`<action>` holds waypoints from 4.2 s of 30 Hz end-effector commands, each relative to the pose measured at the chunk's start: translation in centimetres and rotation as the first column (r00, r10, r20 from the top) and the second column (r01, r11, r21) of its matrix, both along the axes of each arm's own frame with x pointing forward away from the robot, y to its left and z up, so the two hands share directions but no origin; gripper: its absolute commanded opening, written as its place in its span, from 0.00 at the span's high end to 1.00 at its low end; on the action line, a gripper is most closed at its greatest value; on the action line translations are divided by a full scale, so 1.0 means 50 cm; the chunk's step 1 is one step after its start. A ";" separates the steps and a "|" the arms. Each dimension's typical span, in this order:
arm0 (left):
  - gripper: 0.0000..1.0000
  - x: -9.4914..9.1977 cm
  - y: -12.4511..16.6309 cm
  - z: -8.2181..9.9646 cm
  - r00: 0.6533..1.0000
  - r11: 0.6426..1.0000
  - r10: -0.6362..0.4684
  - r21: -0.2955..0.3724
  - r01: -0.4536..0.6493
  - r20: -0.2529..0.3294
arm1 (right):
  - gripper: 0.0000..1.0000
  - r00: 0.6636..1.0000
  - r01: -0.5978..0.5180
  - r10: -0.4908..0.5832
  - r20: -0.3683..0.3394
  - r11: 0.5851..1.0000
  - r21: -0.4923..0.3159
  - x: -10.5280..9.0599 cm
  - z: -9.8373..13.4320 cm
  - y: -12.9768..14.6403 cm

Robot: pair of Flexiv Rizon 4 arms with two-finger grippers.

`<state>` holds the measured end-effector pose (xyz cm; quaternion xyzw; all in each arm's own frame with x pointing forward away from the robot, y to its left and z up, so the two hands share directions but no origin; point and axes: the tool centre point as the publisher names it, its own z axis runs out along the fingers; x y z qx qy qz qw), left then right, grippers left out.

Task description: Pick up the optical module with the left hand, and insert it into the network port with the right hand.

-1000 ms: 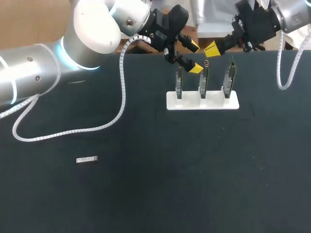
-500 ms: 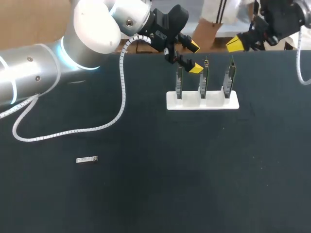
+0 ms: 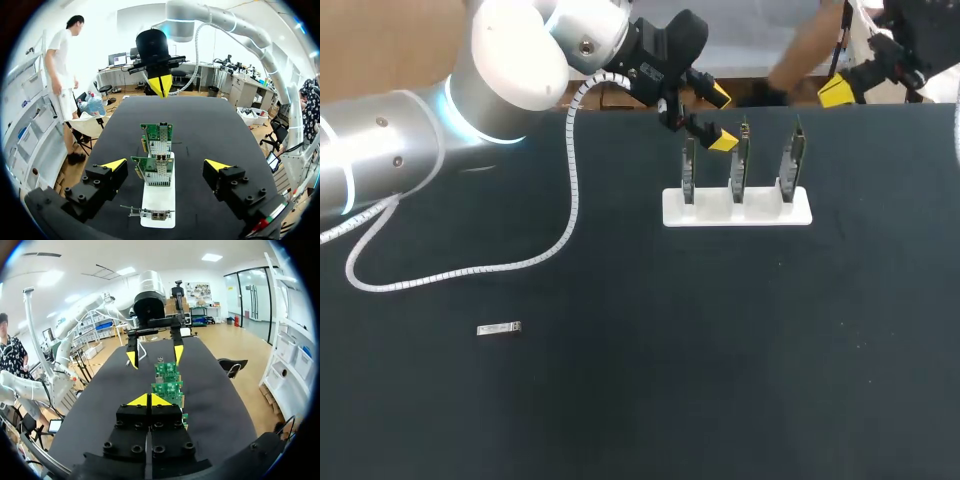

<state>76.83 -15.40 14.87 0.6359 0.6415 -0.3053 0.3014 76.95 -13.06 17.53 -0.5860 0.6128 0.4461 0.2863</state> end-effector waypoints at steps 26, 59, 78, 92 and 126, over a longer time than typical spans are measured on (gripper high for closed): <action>0.00 0.002 -0.001 0.001 1.000 1.000 0.000 0.004 0.000 -0.002 | 1.00 0.999 0.040 -0.040 0.017 0.999 0.019 -0.010 -0.020 -0.038; 0.00 0.002 -0.001 0.001 1.000 1.000 0.000 0.004 0.000 -0.002 | 0.00 0.999 0.025 -0.025 0.041 1.000 -0.017 -0.019 -0.025 -0.029; 0.00 0.029 0.080 0.176 0.972 0.996 0.050 -0.082 -0.032 0.229 | 0.00 0.999 0.025 -0.025 0.041 1.000 -0.017 -0.019 -0.025 -0.029; 0.00 -0.067 0.353 0.241 0.853 0.840 0.297 0.306 -0.447 0.430 | 0.00 0.999 0.025 -0.025 0.041 1.000 -0.017 -0.019 -0.025 -0.029; 0.00 -0.175 0.496 0.127 0.880 0.686 0.406 0.553 -0.472 0.248 | 0.00 0.999 0.025 -0.025 0.041 1.000 -0.017 -0.019 -0.025 -0.029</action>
